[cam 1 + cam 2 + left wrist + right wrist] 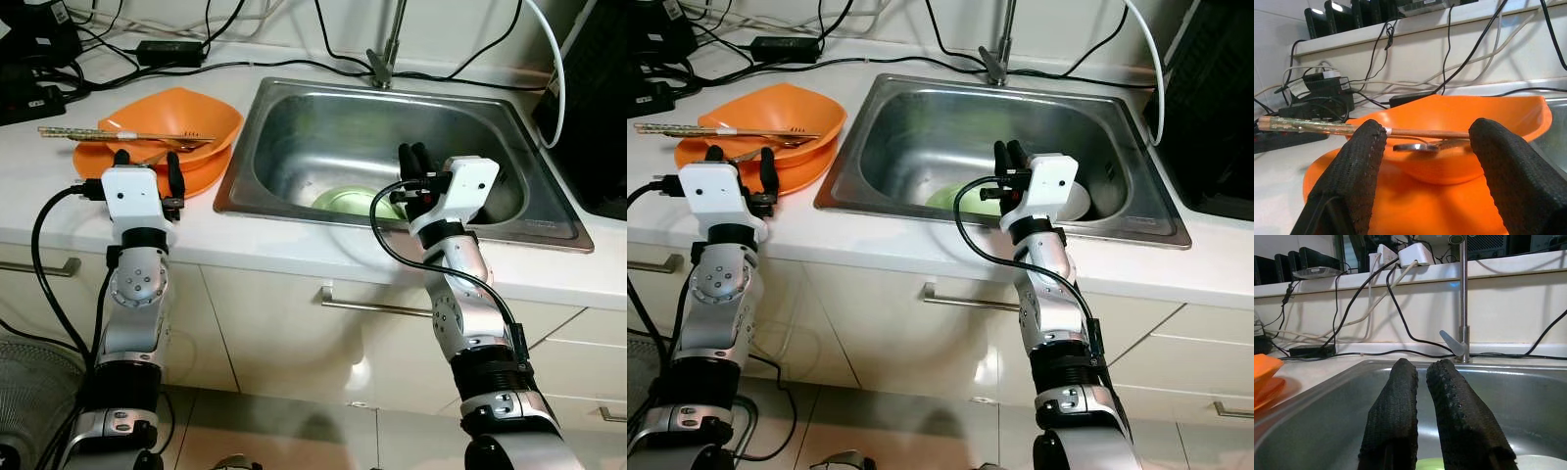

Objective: Kitchen organization

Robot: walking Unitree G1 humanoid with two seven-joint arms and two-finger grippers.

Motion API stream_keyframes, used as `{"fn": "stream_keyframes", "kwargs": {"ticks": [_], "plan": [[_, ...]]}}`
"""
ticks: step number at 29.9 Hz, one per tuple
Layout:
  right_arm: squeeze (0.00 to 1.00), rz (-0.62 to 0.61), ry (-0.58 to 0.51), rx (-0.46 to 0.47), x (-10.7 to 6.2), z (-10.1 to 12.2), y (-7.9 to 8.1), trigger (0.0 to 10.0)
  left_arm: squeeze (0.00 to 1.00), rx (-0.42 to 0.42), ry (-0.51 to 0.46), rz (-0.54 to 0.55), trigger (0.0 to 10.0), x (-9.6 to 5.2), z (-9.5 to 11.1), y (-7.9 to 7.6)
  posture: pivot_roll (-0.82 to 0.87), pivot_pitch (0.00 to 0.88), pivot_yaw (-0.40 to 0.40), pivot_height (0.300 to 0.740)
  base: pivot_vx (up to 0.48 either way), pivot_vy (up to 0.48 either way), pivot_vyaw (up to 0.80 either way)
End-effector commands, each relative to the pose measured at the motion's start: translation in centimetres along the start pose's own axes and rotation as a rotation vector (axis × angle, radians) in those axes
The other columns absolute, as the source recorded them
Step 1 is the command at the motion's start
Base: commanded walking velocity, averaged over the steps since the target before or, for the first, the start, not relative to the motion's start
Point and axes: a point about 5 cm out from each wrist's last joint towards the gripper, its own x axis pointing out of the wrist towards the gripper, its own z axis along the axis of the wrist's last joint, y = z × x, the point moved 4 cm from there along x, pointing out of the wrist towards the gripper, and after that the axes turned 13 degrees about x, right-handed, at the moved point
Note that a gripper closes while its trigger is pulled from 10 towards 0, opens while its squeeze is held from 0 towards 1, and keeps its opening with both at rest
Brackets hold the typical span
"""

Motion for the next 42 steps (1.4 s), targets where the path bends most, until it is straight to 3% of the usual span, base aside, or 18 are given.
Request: {"fn": "stream_keyframes", "kwargs": {"ticks": [1, 10, 11, 12, 13, 34, 42], "plan": [[0.0, 0.006, -0.013, -0.012, 0.3, 0.5, -0.2, 10.0, 0.0, -0.016, -0.022, -0.019, 10.0, 0.3, 0.6, -0.5, 0.09, 0.043, -0.033, 0.74, 0.0, 0.0, 0.0], [0.0, 0.014, -0.015, -0.017, 0.4, 0.6, -0.1, 10.0, 0.0, -0.028, -0.035, -0.022, 10.0, 0.9, 1.0, -0.9, 0.08, 0.022, -0.031, 0.74, 0.0, 0.0, 0.0], [0.0, 0.016, -0.015, -0.017, 0.4, 0.6, 0.0, 10.0, 0.0, -0.028, -0.036, -0.021, 8.7, 0.9, 1.0, -0.9, 0.08, 0.022, -0.031, 0.74, 0.0, 0.0, 0.0], [0.0, 0.017, -0.015, -0.016, 0.4, 0.6, 0.0, 10.0, 0.0, -0.03, -0.037, -0.02, 8.5, 0.9, 1.0, -0.9, 0.08, 0.019, -0.032, 0.74, 0.0, 0.0, 0.0], [0.0, 0.018, -0.014, -0.016, 0.4, 0.6, 0.0, 10.0, 0.0, -0.024, -0.035, -0.012, 10.0, 0.9, 0.9, -0.6, 0.08, 0.018, -0.033, 0.74, 0.0, 0.0, 0.0], [0.0, 0.005, -0.014, -0.017, 0.3, 0.6, -0.3, 10.0, 0.0, 0.0, 0.026, 0.021, 10.0, 0.6, -0.5, 0.1, 0.09, 0.043, -0.035, 0.74, 0.0, 0.0, 0.0], [0.0, -0.003, -0.016, -0.018, 0.2, 0.6, -0.4, 10.0, 0.0, -0.087, 0.058, 0.004, 10.0, 0.8, -0.7, -0.4, 0.08, 0.046, -0.032, 0.74, 0.0, 0.0, 0.0]]}}
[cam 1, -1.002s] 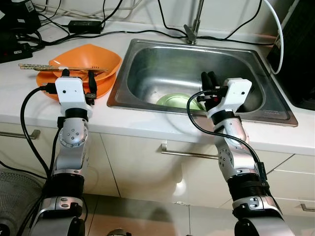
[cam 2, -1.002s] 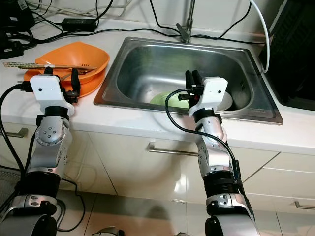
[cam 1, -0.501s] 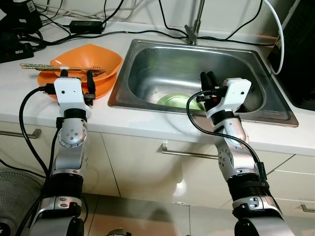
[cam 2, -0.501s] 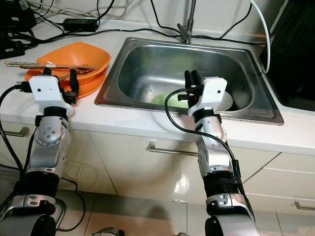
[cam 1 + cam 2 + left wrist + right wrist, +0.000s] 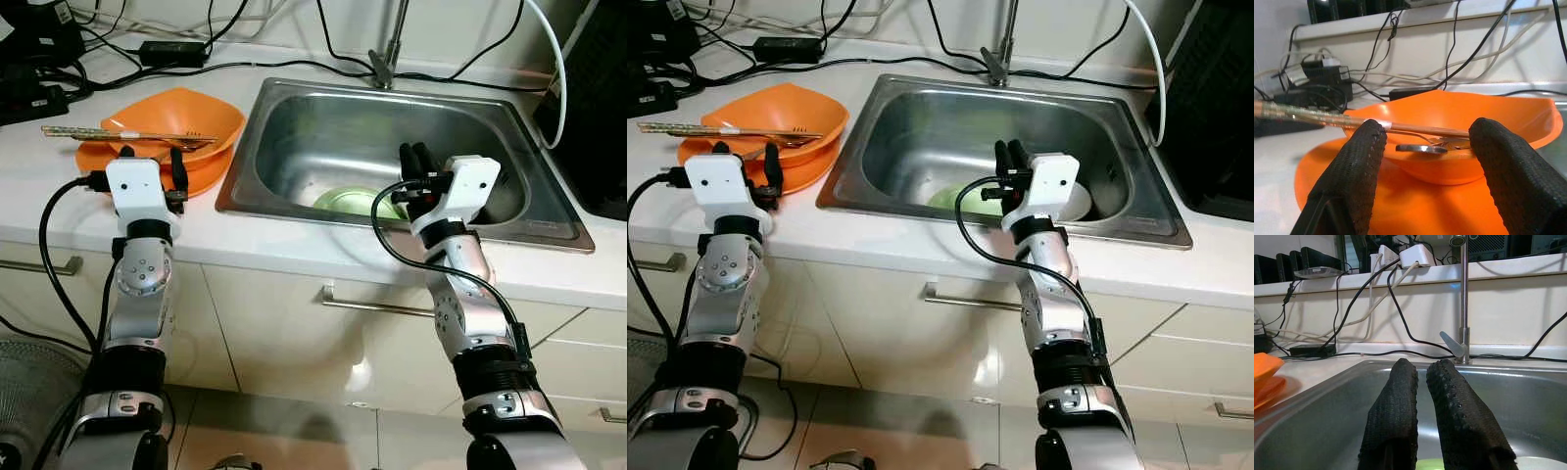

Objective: Kitchen organization

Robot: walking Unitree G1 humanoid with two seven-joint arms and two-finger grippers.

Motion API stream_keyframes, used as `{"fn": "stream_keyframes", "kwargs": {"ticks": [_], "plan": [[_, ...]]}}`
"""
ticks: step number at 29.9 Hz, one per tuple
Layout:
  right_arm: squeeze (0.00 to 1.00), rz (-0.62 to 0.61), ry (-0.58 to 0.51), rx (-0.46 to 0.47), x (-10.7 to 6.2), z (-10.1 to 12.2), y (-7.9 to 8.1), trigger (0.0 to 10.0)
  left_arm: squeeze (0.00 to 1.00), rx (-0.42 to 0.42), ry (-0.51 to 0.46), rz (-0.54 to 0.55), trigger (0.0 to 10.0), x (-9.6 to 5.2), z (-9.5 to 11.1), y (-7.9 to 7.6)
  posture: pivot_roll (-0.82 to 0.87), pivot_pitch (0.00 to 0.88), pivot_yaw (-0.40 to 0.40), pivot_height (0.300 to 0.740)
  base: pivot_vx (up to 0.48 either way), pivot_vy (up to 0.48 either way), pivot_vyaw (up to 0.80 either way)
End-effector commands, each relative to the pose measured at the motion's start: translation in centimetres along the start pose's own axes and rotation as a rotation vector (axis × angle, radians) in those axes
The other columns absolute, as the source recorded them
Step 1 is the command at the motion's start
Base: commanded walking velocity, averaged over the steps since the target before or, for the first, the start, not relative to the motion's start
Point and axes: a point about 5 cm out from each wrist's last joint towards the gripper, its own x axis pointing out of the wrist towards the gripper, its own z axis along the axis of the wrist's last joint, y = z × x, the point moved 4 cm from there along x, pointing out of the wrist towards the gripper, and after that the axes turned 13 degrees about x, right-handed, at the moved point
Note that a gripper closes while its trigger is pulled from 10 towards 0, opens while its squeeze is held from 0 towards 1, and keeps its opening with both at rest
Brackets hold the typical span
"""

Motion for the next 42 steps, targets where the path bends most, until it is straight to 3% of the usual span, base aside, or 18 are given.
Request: {"fn": "stream_keyframes", "kwargs": {"ticks": [1, 5, 6, 8, 9, 10, 13, 15, 42], "plan": [[0.0, -0.009, -0.018, -0.009, 0.2, 0.5, -0.3, 10.0, 0.0, -0.027, 0.018, -0.009, 10.0, 0.2, -0.1, -0.2, 0.08, 0.046, -0.032, 0.74, 0.0, 0.0, 0.0], [0.0, -0.013, -0.018, -0.01, 0.1, 0.5, -0.4, 10.0, 0.0, -0.03, 0.019, -0.007, 10.0, 0.3, -0.1, -0.2, 0.08, 0.049, -0.029, 0.74, 0.0, 0.0, 0.0], [0.0, -0.014, -0.017, -0.011, 0.1, 0.5, -0.4, 10.0, 0.0, -0.032, 0.018, -0.008, 7.2, 0.3, -0.1, -0.2, 0.08, 0.049, -0.029, 0.74, 0.0, 0.0, 0.0], [0.0, -0.015, -0.017, -0.011, 0.1, 0.5, -0.4, 10.0, 0.0, -0.034, 0.017, -0.009, 7.2, 0.3, 0.0, -0.2, 0.08, 0.049, -0.029, 0.74, 0.0, 0.0, 0.0], [0.0, -0.015, -0.016, -0.011, 0.1, 0.5, -0.4, 10.0, 0.0, -0.036, 0.016, -0.009, 3.2, 0.3, 0.0, -0.2, 0.08, 0.05, -0.029, 0.74, 0.0, 0.0, 0.0], [0.0, -0.015, -0.016, -0.011, 0.1, 0.5, -0.5, 10.0, 0.0, -0.038, 0.015, -0.009, 3.2, 0.4, 0.0, -0.2, 0.08, 0.05, -0.029, 0.74, 0.0, 0.0, 0.0], [0.0, -0.016, -0.018, -0.012, 0.1, 0.5, -0.5, 10.0, 0.0, -0.041, 0.009, -0.009, 1.7, 0.4, 0.2, -0.2, 0.08, 0.051, -0.029, 0.74, 0.0, 0.0, 0.0], [0.0, -0.017, -0.018, -0.013, 0.1, 0.5, -0.5, 10.0, 0.0, -0.041, 0.006, -0.008, 0.0, 0.4, 0.3, -0.2, 0.08, 0.052, -0.03, 0.74, 0.0, 0.0, 0.0], [0.0, -0.009, -0.008, -0.014, 0.2, 0.3, -0.3, 10.0, 0.0, -0.025, -0.046, -0.045, 0.0, 0.4, 1.7, -1.1, 0.08, 0.04, -0.032, 0.74, 0.0, 0.0, 0.0]]}}
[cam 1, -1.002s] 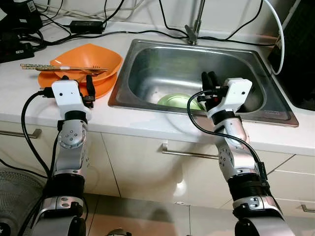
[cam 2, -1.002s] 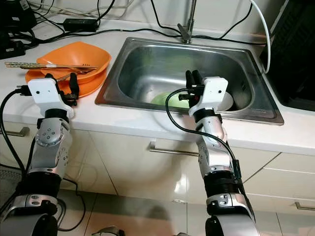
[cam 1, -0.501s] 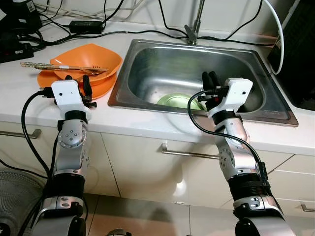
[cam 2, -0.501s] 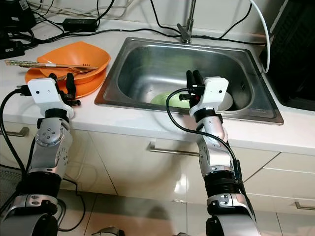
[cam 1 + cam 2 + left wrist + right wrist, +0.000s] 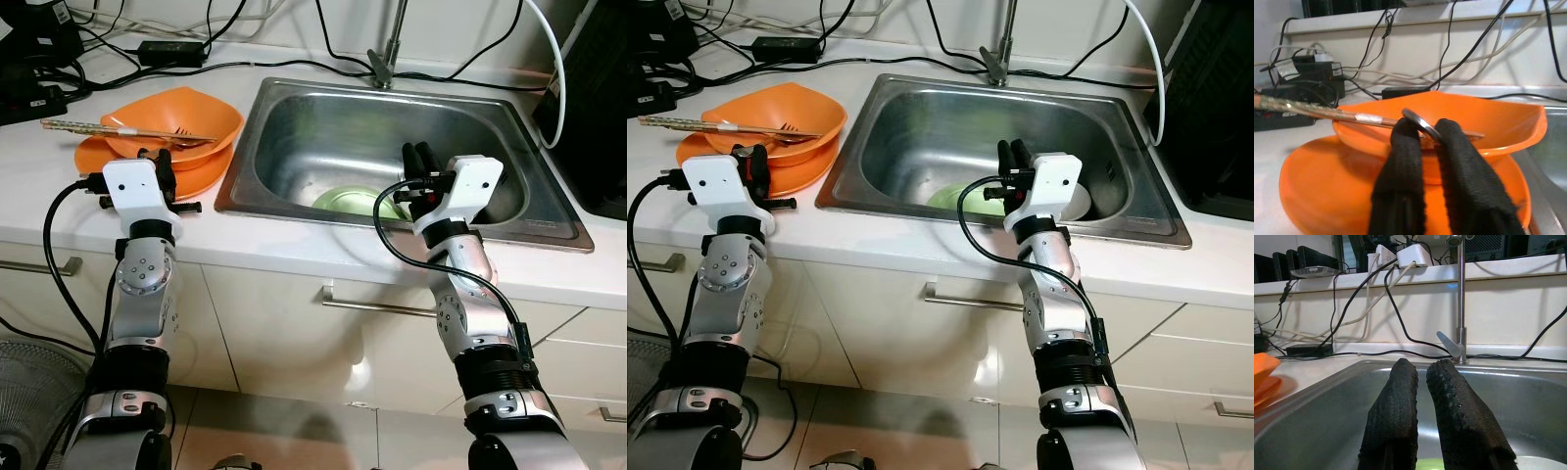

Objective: Kitchen organization

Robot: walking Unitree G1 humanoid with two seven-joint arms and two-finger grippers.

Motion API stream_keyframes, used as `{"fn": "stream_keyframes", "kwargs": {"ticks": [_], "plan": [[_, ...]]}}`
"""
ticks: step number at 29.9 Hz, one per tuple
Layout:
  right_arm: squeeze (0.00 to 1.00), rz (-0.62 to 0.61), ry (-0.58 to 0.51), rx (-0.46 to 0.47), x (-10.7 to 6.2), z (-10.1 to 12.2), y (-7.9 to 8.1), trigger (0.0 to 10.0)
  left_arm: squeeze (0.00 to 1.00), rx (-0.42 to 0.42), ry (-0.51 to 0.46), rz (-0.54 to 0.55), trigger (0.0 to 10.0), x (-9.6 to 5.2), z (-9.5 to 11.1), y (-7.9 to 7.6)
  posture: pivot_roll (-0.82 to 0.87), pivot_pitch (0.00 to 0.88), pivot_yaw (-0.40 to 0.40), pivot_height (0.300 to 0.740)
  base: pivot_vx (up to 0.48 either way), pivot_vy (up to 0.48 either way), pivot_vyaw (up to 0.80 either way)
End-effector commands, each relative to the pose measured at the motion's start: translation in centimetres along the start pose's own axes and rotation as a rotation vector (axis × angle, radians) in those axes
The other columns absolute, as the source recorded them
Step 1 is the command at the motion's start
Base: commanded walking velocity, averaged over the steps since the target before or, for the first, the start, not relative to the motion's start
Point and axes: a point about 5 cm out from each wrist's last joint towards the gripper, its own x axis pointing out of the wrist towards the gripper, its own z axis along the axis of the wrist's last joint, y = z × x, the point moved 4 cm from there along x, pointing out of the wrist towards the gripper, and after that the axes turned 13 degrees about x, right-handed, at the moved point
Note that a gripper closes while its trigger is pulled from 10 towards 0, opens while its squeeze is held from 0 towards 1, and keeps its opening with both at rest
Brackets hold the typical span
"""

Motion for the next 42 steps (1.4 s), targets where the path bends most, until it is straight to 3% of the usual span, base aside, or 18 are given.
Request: {"fn": "stream_keyframes", "kwargs": {"ticks": [1, 2, 3, 4, 10, 23, 31, 36, 37, 38, 42], "plan": [[0.0, 0.002, -0.006, -0.008, 0.2, 0.2, 0.0, 10.0, 0.0, 0.011, -0.049, -0.036, 0.0, 0.4, 1.5, -0.8, 0.08, 0.037, -0.033, 0.74, 0.0, 0.0, 0.0], [0.0, 0.003, -0.006, -0.008, 0.2, 0.2, 0.0, 10.0, 0.0, 0.016, -0.064, -0.046, 0.0, 0.4, 1.9, -1.0, 0.08, 0.036, -0.033, 0.74, 0.0, 0.0, 0.0], [0.0, 0.005, -0.006, -0.007, 0.2, 0.2, 0.0, 10.0, 0.0, 0.018, -0.086, -0.063, 1.6, 0.5, 2.5, -1.2, 0.08, 0.036, -0.032, 0.74, 0.0, 0.0, 0.0], [0.0, 0.005, -0.005, -0.007, 0.2, 0.2, 0.0, 10.0, 0.0, 0.017, -0.097, -0.072, 10.0, 0.6, 2.9, -1.3, 0.08, 0.035, -0.032, 0.74, 0.0, 0.0, 0.0], [0.0, 0.005, -0.006, -0.008, 0.3, 0.2, 0.0, 10.0, 0.0, 0.021, -0.148, -0.113, 10.0, 1.1, 5.0, -1.8, 0.08, 0.031, -0.032, 0.74, 0.0, 0.0, 0.0], [0.0, -0.004, -0.006, -0.008, 0.3, 0.2, -0.2, 10.0, 0.0, -0.012, -0.168, -0.219, 10.0, 1.4, 7.3, -2.6, 0.08, 0.04, -0.028, 0.74, 0.0, 0.0, 0.0], [0.0, -0.008, -0.003, -0.006, 0.3, 0.1, -0.3, 10.0, 0.0, -0.08, -0.22, -0.216, 10.0, 1.9, 10.2, -1.6, 0.09, 0.043, -0.027, 0.74, 0.0, 0.0, 0.0], [0.0, -0.009, -0.003, -0.003, 0.3, 0.1, -0.2, 10.0, 0.0, -0.042, -0.304, -0.161, 10.0, 2.1, 12.3, -0.7, 0.09, 0.041, -0.025, 0.74, 0.0, 0.0, 0.0], [0.0, -0.009, -0.003, -0.002, 0.3, 0.1, -0.1, 10.0, 0.0, -0.036, -0.32, -0.153, 4.6, 2.1, 12.8, -0.6, 0.09, 0.04, -0.025, 0.74, 0.0, 0.0, 0.0], [0.0, -0.01, -0.005, -0.002, 0.3, 0.1, -0.2, 10.0, 0.0, -0.038, -0.341, -0.15, 0.0, 2.0, 13.3, -0.6, 0.09, 0.04, -0.023, 0.74, 0.0, 0.0, 0.0], [0.0, -0.012, -0.006, -0.002, 0.3, 0.1, -0.2, 10.0, 0.0, -0.024, -0.377, -0.142, 0.0, 1.9, 14.0, -0.3, 0.09, 0.039, -0.021, 0.74, 0.0, 0.0, 0.0]]}}
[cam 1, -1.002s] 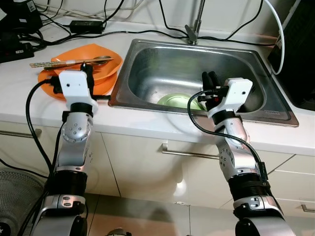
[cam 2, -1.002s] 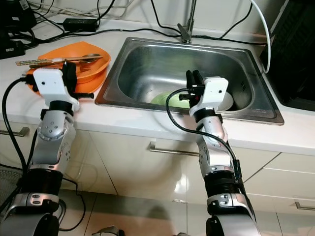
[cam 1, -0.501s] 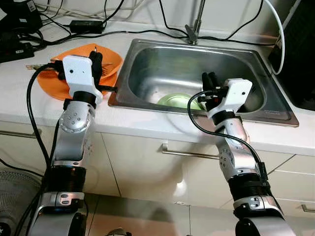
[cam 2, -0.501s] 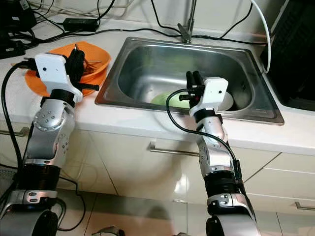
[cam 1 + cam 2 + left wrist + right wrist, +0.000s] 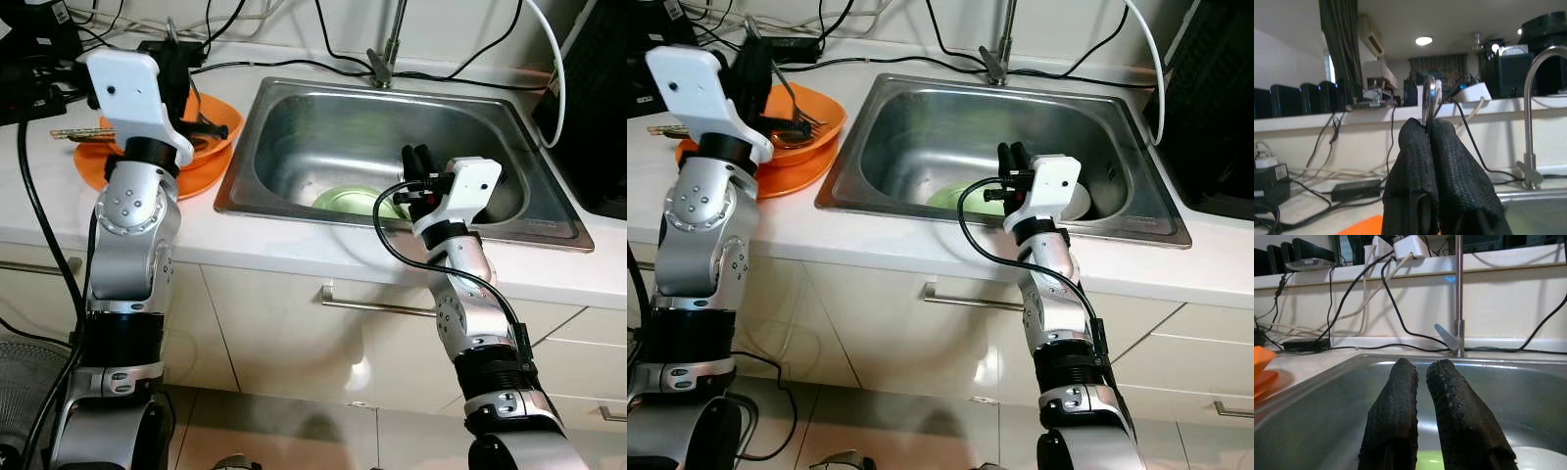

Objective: Kitchen organization

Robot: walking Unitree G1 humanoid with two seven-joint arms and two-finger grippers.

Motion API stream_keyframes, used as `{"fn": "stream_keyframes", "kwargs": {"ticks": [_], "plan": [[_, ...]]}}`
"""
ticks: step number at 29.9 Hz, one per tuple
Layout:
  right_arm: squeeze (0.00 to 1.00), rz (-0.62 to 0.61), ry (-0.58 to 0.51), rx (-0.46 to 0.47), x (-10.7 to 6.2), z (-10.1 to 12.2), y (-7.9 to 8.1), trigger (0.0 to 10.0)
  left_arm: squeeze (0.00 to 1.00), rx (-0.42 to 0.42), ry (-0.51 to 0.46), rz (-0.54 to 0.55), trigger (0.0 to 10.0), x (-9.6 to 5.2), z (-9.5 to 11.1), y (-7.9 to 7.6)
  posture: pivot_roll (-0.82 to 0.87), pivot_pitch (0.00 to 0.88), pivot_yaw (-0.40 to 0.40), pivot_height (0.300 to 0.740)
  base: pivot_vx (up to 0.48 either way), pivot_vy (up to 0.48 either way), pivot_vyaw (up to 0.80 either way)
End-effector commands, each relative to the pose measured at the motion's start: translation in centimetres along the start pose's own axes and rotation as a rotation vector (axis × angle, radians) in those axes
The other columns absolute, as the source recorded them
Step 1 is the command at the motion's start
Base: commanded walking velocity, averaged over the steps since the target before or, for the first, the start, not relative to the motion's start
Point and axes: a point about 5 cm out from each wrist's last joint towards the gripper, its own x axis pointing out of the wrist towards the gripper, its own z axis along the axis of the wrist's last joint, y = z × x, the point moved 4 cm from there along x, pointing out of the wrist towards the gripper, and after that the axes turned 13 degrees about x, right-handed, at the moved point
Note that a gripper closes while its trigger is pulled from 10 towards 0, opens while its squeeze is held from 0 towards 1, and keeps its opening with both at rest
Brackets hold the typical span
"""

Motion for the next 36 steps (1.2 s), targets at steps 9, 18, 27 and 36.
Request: {"fn": "stream_keyframes", "kwargs": {"ticks": [9, 18, 27, 36], "plan": [[0.0, -0.005, -0.035, -0.007, 0.5, 0.9, 0.0, 10.0, 0.0, 0.089, -0.187, -0.034, 0.0, 1.2, 4.9, -1.1, 0.08, 0.03, -0.012, 0.74, 0.0, 0.0, 0.0], [0.0, -0.001, -0.039, -0.005, 0.5, 0.9, 0.2, 10.0, 0.0, -0.113, -0.169, -0.192, 10.0, 1.3, 4.6, -5.7, 0.07, 0.027, 0.003, 0.74, 0.0, 0.0, 0.0], [1.0, 0.038, -0.015, -0.009, 0.6, 0.7, 0.5, 10.0, 0.0, -0.273, -0.079, -0.337, 10.0, 0.8, 2.0, -10.2, 0.03, 0.005, 0.031, 0.74, 0.0, 0.0, 0.0], [1.0, 0.05, -0.005, -0.014, 0.4, 0.5, 0.4, 10.0, 0.0, -0.253, -0.048, -0.357, 10.0, 0.6, 0.2, -10.5, 0.03, 0.0, 0.035, 0.74, 0.0, 0.0, 0.0]]}}
